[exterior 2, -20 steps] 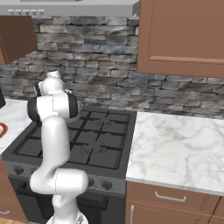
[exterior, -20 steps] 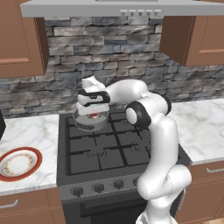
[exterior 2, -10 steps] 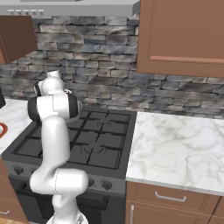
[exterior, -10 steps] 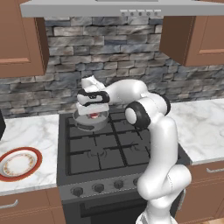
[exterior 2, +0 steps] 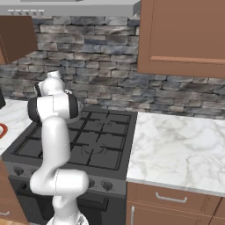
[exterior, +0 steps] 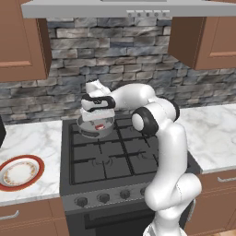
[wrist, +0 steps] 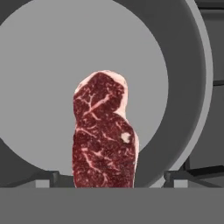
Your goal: Retrieve the frozen meat and place it in the pot on a burner. Then turn the burner on.
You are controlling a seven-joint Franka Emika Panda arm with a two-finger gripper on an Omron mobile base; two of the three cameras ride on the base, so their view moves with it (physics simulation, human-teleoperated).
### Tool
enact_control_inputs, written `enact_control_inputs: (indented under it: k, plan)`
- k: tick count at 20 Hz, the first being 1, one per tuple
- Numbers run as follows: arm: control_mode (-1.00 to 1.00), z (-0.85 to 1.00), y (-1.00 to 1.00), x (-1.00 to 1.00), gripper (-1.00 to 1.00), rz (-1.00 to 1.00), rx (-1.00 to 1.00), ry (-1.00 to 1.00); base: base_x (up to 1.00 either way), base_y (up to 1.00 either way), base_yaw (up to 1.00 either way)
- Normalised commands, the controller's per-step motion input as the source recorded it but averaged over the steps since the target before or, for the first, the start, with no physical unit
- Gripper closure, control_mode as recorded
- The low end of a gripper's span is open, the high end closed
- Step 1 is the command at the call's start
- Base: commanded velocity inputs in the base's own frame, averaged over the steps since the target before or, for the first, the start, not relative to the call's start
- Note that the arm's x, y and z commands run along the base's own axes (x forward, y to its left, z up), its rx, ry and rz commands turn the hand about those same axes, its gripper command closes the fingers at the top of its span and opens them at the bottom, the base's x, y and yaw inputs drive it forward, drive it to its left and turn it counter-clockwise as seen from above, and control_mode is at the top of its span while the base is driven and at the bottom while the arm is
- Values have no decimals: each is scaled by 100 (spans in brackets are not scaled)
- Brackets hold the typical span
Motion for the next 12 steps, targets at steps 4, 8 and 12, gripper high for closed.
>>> enact_control_inputs:
  k: [4, 8, 12]
  plan:
    - [-100, 0, 0, 0, -100, 0, 0, 0, 0, 0, 0]
    - [-100, 0, 0, 0, -100, 0, 0, 0, 0, 0, 0]
    - [-100, 25, 0, 0, -100, 0, 1, 0, 0, 0, 0]
